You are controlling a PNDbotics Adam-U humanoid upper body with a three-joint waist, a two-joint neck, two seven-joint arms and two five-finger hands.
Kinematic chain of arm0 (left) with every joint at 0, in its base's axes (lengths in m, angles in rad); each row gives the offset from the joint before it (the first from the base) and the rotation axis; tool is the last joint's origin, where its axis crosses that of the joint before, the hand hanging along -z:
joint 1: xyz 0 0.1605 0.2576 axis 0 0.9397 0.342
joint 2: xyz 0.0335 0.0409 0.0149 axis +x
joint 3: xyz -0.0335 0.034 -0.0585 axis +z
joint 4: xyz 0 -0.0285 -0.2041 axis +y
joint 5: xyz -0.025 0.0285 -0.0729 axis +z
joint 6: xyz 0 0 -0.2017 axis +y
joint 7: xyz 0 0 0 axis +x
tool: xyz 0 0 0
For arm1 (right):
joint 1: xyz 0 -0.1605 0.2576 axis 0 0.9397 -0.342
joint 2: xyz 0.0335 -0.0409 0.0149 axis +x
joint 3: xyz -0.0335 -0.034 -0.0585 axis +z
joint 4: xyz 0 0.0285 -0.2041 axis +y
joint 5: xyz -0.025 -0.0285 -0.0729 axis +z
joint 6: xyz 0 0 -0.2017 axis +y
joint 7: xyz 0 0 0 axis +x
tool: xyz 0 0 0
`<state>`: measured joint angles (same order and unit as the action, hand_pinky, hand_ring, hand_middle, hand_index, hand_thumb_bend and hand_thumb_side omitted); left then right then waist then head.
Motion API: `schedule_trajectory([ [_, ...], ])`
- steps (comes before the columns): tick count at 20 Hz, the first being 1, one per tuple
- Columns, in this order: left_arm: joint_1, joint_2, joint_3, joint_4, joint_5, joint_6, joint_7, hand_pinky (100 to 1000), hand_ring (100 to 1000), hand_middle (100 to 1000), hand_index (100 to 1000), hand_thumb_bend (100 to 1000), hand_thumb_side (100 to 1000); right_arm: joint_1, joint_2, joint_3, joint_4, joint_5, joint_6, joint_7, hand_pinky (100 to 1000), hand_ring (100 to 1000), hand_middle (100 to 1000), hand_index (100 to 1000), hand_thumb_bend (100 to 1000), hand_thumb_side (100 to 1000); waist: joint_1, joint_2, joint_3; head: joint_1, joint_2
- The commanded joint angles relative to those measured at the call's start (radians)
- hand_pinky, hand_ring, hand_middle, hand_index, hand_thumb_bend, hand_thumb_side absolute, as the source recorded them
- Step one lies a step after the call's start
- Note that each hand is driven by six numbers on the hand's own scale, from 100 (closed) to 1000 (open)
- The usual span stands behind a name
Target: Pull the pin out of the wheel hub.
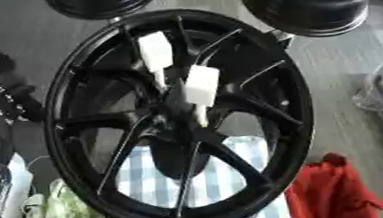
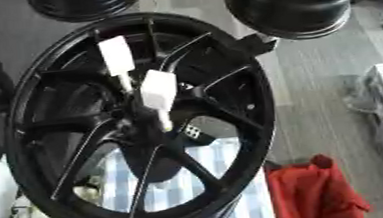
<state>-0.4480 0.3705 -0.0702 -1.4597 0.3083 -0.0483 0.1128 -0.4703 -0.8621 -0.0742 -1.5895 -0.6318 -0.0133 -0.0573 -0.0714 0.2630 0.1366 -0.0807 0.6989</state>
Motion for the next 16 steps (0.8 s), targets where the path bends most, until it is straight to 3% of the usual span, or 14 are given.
schedule_trajectory([
  [1,-0.005,0.034,0.009,-0.009,-0.007,-0.001,0.004,588,721,716,760,123,871,-0.053,-0.092,0.033,-0.059,-0.001,0.007,0.022,905,752,795,833,100,648,0.0,-0.027,-0.003,0.003,0.006],
  [7,-0.003,0.037,0.004,-0.006,-0.013,0.001,0.001,587,720,714,760,122,874,-0.138,-0.128,0.093,-0.166,0.033,0.004,0.057,902,763,797,836,100,557,-0.005,-0.029,-0.002,0.002,0.012],
  [11,-0.003,0.038,-0.001,-0.003,-0.018,0.002,-0.004,587,720,714,760,121,875,-0.183,-0.132,0.142,-0.254,0.109,0.0,0.098,902,773,802,839,100,489,-0.008,-0.03,0.001,-0.003,0.014],
  [16,-0.003,0.039,-0.005,-0.001,-0.021,0.003,-0.008,587,720,713,760,121,876,-0.22,-0.128,0.197,-0.324,0.187,0.038,0.143,903,784,815,846,100,515,-0.012,-0.032,0.004,-0.007,0.017],
])
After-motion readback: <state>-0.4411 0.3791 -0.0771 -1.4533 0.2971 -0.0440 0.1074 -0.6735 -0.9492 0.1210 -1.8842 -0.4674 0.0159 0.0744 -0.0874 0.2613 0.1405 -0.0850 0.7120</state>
